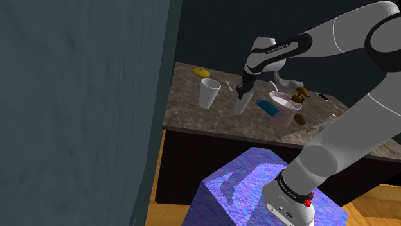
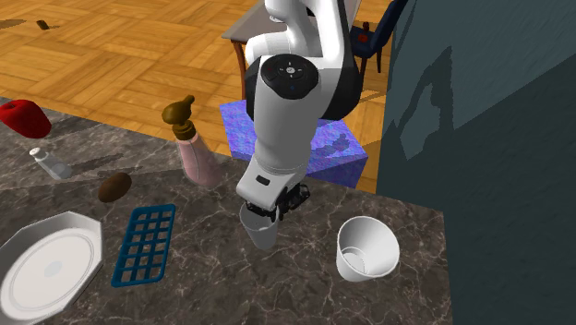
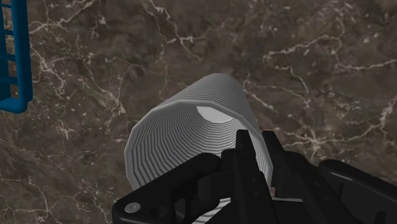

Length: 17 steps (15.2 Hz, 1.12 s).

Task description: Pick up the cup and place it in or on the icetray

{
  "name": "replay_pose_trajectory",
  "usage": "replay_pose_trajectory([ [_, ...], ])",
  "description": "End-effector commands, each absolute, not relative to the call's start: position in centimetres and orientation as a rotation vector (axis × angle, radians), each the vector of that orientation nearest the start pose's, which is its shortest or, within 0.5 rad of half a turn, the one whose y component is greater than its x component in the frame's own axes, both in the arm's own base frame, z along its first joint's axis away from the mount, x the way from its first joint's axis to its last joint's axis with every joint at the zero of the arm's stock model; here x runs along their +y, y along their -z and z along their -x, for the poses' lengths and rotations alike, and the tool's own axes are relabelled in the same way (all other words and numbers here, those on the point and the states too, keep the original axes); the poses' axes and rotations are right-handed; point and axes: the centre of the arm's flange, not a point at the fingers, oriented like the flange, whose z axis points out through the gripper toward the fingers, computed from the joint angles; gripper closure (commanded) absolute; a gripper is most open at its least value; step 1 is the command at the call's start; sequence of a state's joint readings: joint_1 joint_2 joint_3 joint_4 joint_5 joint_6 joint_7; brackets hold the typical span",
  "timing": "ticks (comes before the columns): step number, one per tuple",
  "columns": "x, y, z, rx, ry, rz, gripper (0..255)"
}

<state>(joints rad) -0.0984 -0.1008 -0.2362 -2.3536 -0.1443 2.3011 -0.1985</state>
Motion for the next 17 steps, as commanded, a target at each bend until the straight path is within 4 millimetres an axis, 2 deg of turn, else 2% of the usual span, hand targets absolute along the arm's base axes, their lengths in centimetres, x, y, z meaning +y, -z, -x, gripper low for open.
replay_pose_trajectory([
  [1, -16.5, -37.9, -46.5, 0.067, 0.036, 3.236, 255],
  [17, -16.5, -46.4, -46.5, 0.067, 0.036, 3.236, 255],
])
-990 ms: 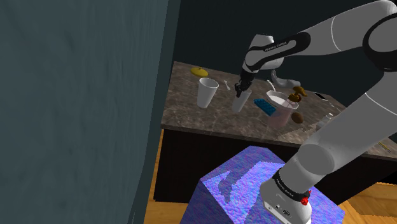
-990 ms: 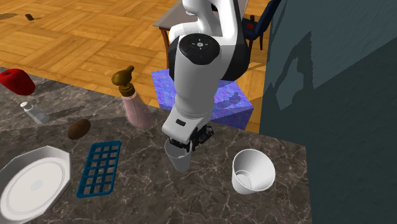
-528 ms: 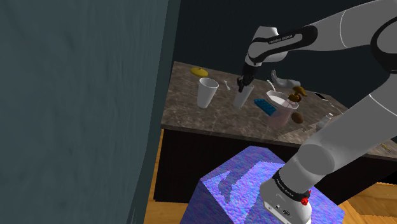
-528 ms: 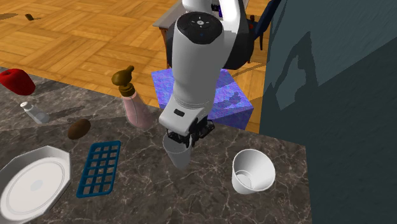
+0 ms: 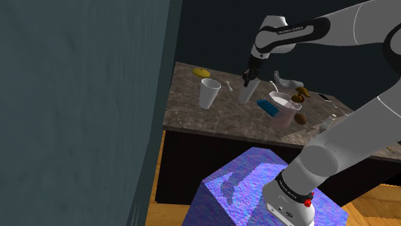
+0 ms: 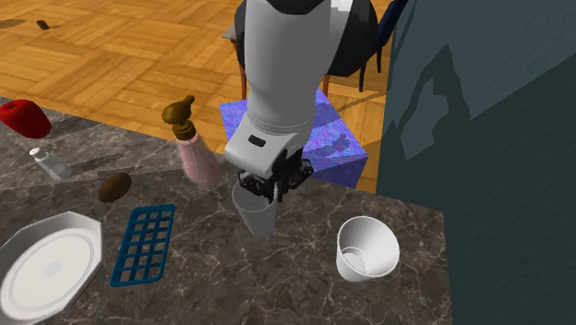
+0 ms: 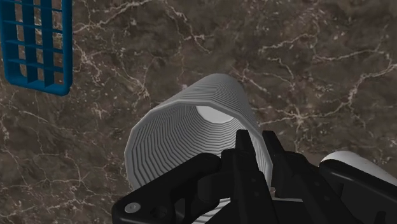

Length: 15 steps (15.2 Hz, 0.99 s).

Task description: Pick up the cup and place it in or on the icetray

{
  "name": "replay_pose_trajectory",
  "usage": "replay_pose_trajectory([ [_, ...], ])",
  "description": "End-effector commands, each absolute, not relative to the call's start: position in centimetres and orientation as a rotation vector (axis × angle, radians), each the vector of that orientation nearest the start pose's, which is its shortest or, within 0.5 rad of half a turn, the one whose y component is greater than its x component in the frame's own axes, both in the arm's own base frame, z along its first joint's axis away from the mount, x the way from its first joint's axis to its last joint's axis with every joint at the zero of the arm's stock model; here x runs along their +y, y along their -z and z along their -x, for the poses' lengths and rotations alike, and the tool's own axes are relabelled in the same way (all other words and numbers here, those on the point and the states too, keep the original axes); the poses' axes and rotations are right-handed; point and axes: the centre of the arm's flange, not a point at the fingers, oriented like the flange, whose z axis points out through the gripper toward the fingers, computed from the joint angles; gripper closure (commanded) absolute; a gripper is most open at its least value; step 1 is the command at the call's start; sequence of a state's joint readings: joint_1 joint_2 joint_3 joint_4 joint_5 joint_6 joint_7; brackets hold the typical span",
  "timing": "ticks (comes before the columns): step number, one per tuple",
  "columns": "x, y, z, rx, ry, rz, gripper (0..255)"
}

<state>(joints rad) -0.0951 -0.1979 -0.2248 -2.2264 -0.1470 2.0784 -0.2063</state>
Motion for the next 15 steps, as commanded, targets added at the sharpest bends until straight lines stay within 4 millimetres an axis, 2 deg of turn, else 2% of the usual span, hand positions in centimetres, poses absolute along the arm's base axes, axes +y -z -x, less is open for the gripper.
replay_pose_trajectory([
  [1, -16.5, -46.9, -46.5, 0.067, 0.036, 3.236, 255],
  [3, -16.5, -47.5, -46.5, 0.067, 0.036, 3.236, 255],
  [15, -31.5, -50.1, -42.2, 0.067, 0.036, 3.236, 255],
])
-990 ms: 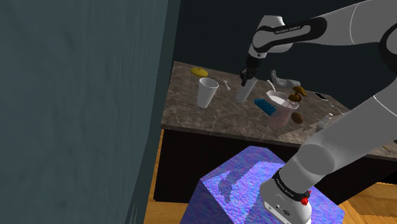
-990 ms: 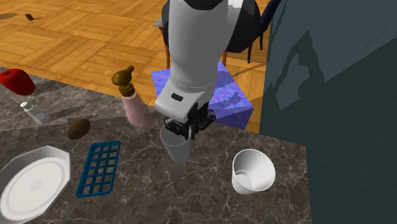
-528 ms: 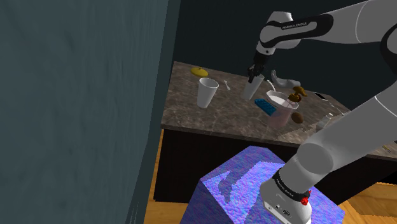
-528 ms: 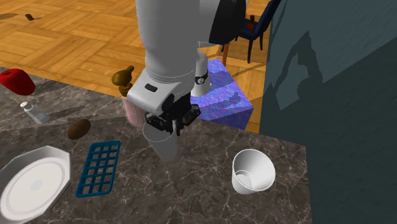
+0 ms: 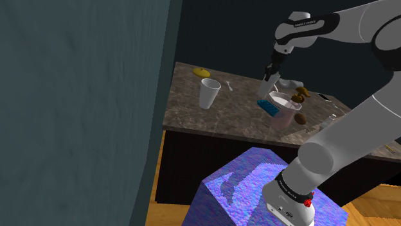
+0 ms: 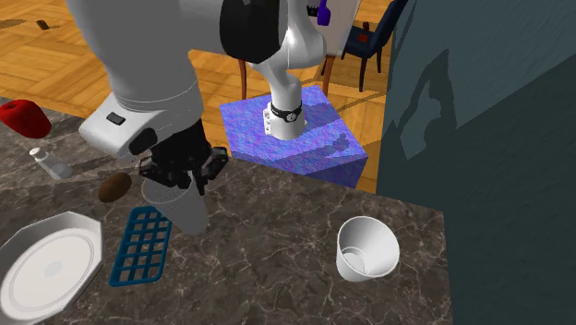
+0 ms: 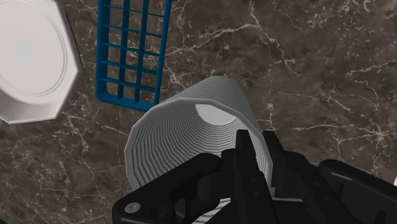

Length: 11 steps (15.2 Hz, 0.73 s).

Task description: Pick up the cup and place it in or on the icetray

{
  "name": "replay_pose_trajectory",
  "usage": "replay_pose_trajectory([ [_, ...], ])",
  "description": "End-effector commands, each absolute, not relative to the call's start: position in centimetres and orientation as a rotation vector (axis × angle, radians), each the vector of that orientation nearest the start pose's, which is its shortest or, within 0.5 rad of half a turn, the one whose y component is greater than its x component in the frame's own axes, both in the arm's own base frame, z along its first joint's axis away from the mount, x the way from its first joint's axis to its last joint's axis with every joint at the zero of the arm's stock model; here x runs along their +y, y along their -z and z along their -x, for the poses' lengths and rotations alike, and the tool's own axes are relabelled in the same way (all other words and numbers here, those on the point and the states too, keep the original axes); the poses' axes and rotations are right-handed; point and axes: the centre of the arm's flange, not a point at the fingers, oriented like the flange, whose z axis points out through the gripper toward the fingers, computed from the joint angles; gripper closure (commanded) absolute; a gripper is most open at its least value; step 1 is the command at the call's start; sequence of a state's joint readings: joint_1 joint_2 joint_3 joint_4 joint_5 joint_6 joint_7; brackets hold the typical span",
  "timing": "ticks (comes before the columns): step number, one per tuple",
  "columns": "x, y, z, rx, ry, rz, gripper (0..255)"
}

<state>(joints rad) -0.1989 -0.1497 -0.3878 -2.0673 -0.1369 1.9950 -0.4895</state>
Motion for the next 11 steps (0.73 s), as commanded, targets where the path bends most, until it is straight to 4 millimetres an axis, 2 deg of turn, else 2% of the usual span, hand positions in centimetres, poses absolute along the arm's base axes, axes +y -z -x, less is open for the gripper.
replay_pose_trajectory([
  [1, -32.8, -50.4, -41.8, 0.067, 0.036, 3.236, 255],
  [9, -42.8, -52.1, -38.9, 0.067, 0.036, 3.236, 255],
  [10, -44.7, -52.5, -38.4, 0.067, 0.036, 3.236, 255],
  [11, -44.7, -51.9, -38.4, 0.067, 0.036, 3.236, 255],
])
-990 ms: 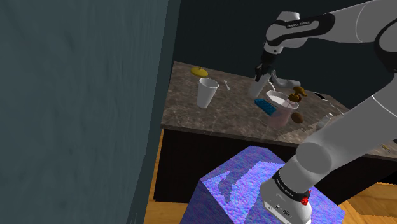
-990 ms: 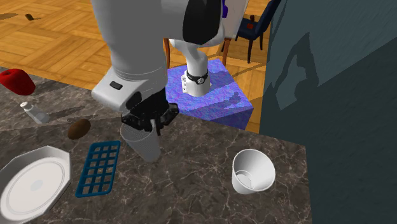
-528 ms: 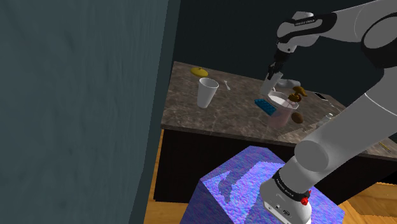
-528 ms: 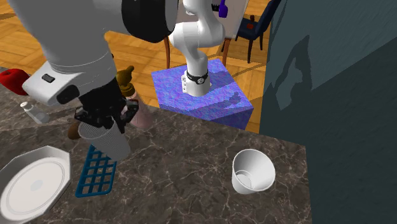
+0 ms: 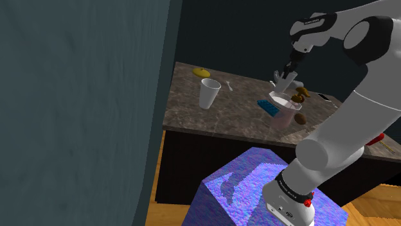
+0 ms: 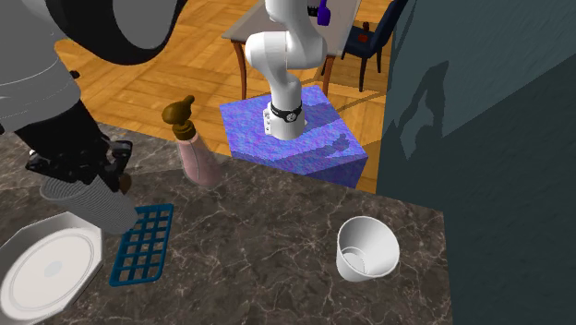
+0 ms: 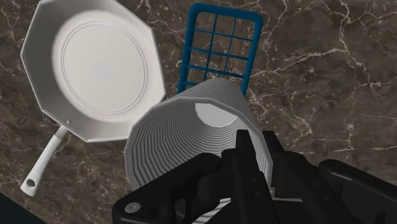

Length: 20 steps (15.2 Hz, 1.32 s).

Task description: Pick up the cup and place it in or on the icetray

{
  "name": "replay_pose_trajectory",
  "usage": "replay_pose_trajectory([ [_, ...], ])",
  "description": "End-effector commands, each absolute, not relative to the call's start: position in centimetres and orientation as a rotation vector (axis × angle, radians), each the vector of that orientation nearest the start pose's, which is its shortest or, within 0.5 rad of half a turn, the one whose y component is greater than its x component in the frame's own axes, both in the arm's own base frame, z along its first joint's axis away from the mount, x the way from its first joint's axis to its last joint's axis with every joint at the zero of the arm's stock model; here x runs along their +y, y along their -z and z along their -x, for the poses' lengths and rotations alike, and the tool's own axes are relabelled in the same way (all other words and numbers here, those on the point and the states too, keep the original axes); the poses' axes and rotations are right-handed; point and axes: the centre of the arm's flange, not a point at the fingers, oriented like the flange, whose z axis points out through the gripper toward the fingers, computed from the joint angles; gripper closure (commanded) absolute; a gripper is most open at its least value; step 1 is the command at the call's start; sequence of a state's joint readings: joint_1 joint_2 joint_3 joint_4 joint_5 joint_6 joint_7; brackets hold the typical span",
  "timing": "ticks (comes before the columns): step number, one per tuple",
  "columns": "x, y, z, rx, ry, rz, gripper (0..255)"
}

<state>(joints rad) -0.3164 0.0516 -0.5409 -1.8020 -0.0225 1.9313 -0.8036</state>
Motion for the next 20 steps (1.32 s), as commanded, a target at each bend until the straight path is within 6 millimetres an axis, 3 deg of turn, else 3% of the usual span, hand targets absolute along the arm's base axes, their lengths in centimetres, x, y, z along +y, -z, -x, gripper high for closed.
replay_pose_trajectory([
  [1, -44.7, -51.4, -38.4, 0.067, 0.036, 3.236, 255],
  [20, -44.7, -41.4, -38.4, 0.067, 0.036, 3.236, 255],
])
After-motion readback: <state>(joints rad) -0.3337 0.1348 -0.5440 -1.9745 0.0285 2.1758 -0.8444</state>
